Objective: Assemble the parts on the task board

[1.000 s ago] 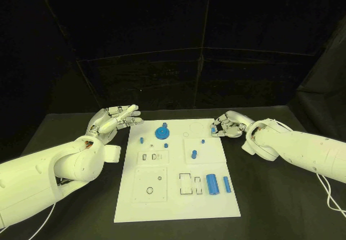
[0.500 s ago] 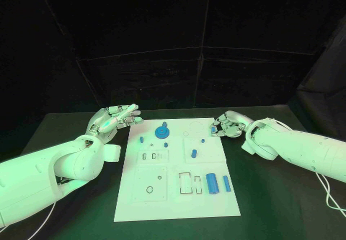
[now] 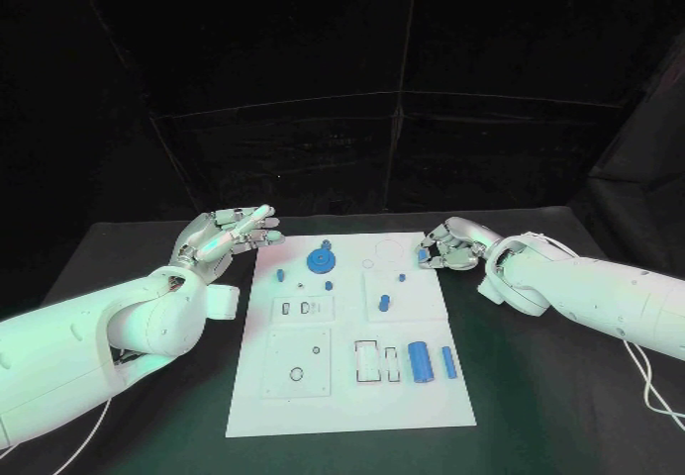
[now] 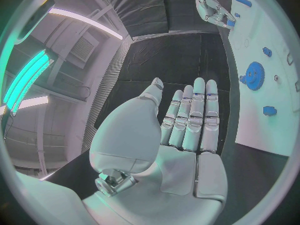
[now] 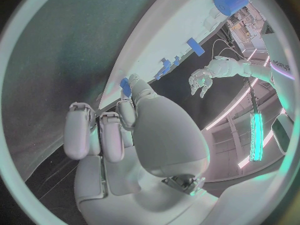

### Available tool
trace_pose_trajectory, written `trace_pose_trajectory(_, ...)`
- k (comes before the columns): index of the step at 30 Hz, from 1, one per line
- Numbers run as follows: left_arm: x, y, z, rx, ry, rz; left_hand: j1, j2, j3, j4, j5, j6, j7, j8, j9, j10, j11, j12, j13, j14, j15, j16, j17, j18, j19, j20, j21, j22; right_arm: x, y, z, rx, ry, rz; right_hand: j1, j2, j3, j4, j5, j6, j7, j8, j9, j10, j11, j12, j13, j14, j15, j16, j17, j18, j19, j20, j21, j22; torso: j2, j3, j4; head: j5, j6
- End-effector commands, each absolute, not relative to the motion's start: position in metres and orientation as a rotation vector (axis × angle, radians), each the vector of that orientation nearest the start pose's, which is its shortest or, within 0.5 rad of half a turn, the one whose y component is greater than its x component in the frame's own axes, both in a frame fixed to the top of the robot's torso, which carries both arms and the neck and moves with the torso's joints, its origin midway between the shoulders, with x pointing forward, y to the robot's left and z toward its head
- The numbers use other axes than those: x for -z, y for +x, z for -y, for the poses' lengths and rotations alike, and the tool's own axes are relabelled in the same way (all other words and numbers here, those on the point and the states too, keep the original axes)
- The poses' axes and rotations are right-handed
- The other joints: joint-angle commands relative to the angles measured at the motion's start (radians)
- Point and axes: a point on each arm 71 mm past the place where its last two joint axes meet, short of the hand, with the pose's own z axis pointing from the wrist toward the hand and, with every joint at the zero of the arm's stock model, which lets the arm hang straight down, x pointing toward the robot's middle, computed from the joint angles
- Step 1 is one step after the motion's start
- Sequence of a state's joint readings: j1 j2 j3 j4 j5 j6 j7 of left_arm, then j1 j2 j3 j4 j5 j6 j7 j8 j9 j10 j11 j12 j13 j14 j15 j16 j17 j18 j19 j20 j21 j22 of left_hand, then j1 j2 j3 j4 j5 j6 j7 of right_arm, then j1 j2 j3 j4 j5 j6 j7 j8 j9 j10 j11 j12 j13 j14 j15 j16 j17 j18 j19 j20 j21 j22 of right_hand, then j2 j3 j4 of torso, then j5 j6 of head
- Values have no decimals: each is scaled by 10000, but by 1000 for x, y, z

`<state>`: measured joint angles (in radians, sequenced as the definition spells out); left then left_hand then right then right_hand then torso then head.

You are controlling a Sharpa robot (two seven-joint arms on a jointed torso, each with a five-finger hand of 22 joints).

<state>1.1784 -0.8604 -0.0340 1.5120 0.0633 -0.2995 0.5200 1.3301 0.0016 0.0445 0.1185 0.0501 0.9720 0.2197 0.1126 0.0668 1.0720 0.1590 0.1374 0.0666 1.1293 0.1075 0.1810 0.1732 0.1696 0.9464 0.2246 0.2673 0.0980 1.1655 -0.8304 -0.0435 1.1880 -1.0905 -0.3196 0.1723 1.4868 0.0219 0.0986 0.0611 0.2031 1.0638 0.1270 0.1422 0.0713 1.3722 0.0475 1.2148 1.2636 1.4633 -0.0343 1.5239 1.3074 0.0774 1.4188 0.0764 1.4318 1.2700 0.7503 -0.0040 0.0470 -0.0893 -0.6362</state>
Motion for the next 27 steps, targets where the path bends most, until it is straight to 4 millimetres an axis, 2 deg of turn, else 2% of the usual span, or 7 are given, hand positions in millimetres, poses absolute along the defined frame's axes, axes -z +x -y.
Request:
trace_pose_trajectory(1,179,489,-224,16199,-11289,-12789,-4,116,-6,-77,-5,69,-25,-40,-7,47,15,-69,-6,25,64,-43,9,142,80,21,-43,-10,210,527,298,-7115,1915,-15892,60,314,131,-3,-77,311,-167,101,77,87,-217,-40,-69,854,-79,42,1578,-152,1,-76,33,-9,-5,-2,1,8,-5)
trace_pose_trajectory(7,178,489,-225,16178,-11296,-12784,-4,116,-6,-77,-5,69,-25,-40,-7,47,15,-69,-6,25,64,-43,9,142,80,21,-43,-10,206,521,293,-7346,2159,-15710,-17,362,215,14,-83,300,-171,85,69,54,-220,-112,-123,852,-88,37,1572,-151,-4,-91,26,-20,-15,-20,-22,38,5)
trace_pose_trajectory(11,178,488,-225,16174,-11297,-12783,-4,116,-6,-77,-5,69,-25,-40,-7,47,15,-69,-6,25,64,-43,9,142,80,21,-43,-10,201,513,280,-7449,2195,-15698,-119,334,238,37,-107,304,-175,78,66,84,-223,-79,-92,861,-92,53,1616,-168,42,-100,64,64,-31,-30,-19,13,3)
trace_pose_trajectory(13,178,489,-225,16174,-11297,-12784,-4,116,-6,-77,-5,69,-25,-40,-7,47,15,-69,-6,25,64,-43,9,142,80,21,-43,-10,198,509,272,-7491,2202,-15709,-173,313,246,48,-123,306,-178,74,64,100,-226,-65,-79,864,-95,58,1628,-174,59,-104,76,91,-64,-47,-27,19,-7)
trace_pose_trajectory(20,179,490,-225,16147,-11301,-12777,14,139,-1,-100,-5,73,-28,-52,-8,53,13,-84,-7,30,64,-62,16,142,85,21,-53,-20,182,493,224,-7511,1935,-15839,-250,307,284,67,-153,326,-190,75,64,98,-235,-96,-104,867,-102,62,1642,-179,77,-111,89,116,-212,-131,0,79,-43)
trace_pose_trajectory(27,179,492,-224,16127,-11301,-12769,14,139,-1,-100,-5,73,-28,-52,-8,53,13,-84,-7,30,64,-62,16,142,85,21,-53,-20,177,485,173,-7775,1486,-16105,-290,295,313,69,-148,354,-207,84,68,92,-247,-126,-126,862,-109,51,1618,-176,72,-116,83,103,-355,-202,33,226,-184)
